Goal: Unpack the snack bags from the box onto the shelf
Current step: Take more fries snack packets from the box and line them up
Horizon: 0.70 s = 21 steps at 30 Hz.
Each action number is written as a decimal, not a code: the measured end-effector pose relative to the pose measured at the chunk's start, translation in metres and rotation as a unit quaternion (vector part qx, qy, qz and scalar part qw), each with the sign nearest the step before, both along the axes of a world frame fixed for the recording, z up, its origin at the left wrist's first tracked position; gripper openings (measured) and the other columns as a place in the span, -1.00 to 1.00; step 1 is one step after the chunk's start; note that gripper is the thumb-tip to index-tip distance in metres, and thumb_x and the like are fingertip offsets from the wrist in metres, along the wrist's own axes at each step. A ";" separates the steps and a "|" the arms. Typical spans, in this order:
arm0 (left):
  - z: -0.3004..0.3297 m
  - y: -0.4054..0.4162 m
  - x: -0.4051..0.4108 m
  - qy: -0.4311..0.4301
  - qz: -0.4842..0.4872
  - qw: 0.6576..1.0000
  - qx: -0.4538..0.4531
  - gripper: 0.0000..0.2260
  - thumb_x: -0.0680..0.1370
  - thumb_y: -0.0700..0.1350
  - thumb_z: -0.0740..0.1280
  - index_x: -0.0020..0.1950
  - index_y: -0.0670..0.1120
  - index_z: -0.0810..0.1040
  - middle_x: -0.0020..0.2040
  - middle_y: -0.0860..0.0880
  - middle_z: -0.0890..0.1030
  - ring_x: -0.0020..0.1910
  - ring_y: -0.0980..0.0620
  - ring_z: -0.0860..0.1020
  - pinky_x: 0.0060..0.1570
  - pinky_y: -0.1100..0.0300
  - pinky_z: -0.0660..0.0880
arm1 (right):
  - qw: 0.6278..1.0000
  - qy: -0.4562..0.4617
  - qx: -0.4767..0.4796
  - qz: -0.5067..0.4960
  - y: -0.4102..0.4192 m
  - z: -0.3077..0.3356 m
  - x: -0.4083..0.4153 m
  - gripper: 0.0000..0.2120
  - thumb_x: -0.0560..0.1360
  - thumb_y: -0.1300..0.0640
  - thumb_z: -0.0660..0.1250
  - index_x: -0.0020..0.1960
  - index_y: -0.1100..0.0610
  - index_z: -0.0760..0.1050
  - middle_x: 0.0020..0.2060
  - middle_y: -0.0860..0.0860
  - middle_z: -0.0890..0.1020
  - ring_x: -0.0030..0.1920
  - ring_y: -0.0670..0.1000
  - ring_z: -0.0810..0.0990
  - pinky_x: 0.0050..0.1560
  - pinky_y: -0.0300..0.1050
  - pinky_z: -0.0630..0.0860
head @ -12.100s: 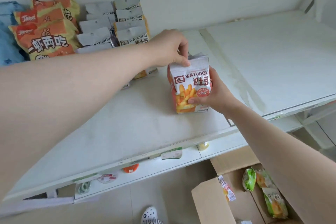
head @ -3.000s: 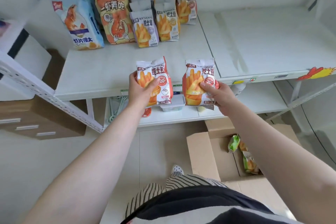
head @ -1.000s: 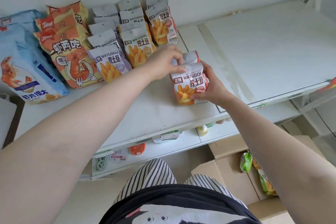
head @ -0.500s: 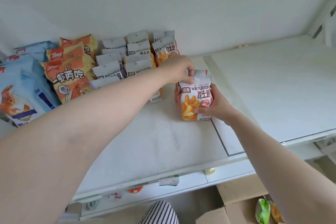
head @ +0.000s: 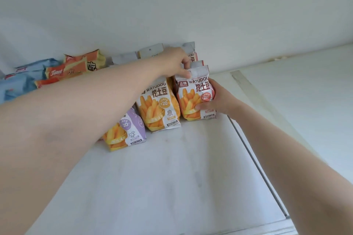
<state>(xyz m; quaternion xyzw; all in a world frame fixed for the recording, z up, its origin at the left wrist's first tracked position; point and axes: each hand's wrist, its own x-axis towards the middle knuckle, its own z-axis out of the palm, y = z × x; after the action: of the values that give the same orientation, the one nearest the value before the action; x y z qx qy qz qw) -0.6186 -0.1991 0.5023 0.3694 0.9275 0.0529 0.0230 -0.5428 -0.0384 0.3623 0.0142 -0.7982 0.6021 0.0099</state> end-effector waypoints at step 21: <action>0.007 -0.009 -0.017 -0.027 -0.004 1.000 -0.016 -0.79 0.43 0.06 0.47 -0.04 0.02 0.55 0.11 0.01 0.50 0.13 0.02 0.45 0.03 0.20 0.32 | 0.999 0.013 -0.031 0.026 0.001 -0.014 0.002 -0.07 0.32 0.35 0.56 0.54 0.05 0.16 0.31 0.01 0.55 0.26 -0.03 0.58 0.25 0.02 0.55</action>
<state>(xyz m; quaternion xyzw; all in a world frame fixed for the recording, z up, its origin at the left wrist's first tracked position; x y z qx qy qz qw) -0.6354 -0.2083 0.5089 0.3710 0.9258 0.0481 0.0538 -0.5412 -0.0376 0.3485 0.0425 -0.7782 0.6265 0.0056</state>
